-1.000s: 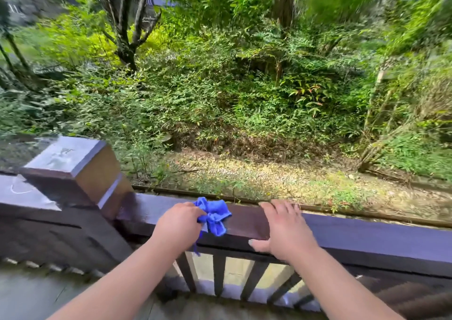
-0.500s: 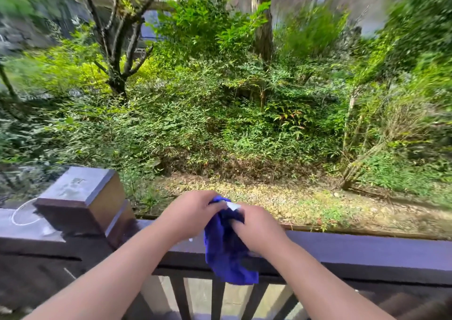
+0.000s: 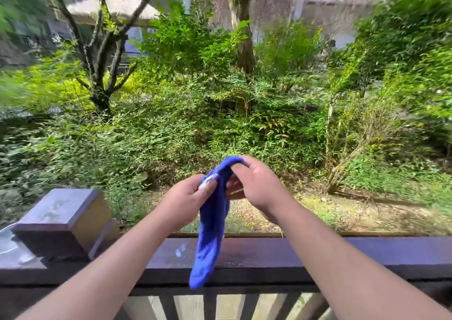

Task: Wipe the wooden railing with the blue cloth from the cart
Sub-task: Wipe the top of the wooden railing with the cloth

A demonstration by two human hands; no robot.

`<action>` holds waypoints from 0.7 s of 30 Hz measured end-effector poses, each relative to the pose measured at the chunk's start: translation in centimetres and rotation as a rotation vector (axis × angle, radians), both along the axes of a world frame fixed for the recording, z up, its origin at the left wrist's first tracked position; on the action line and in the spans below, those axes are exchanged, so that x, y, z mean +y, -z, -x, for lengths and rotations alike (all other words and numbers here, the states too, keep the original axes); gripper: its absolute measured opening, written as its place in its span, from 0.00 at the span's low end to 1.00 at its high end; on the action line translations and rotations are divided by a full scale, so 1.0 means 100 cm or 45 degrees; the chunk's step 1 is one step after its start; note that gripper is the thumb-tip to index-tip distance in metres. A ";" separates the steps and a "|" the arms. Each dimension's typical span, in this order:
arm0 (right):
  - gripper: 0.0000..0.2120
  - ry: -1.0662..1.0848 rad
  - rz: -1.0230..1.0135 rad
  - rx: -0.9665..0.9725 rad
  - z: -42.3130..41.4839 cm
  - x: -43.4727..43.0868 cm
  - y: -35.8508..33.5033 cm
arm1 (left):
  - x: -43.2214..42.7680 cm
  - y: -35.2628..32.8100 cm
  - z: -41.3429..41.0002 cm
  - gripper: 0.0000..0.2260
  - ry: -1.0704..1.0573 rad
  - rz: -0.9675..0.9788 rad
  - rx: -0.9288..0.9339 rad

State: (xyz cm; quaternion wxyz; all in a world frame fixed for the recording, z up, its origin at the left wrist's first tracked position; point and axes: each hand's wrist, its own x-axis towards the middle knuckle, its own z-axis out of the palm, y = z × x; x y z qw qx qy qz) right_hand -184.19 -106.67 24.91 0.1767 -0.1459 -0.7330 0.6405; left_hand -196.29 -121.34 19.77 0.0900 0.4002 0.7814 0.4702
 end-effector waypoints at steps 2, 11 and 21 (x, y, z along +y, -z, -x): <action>0.11 0.002 0.050 0.069 0.000 -0.003 -0.016 | 0.002 0.008 -0.001 0.19 0.079 -0.095 -0.166; 0.10 0.061 0.361 0.199 0.001 0.013 -0.015 | -0.004 0.054 -0.001 0.01 -0.097 0.155 -0.090; 0.10 -0.146 -0.853 -0.523 0.047 -0.055 0.170 | -0.063 0.120 0.035 0.17 -0.347 0.782 0.325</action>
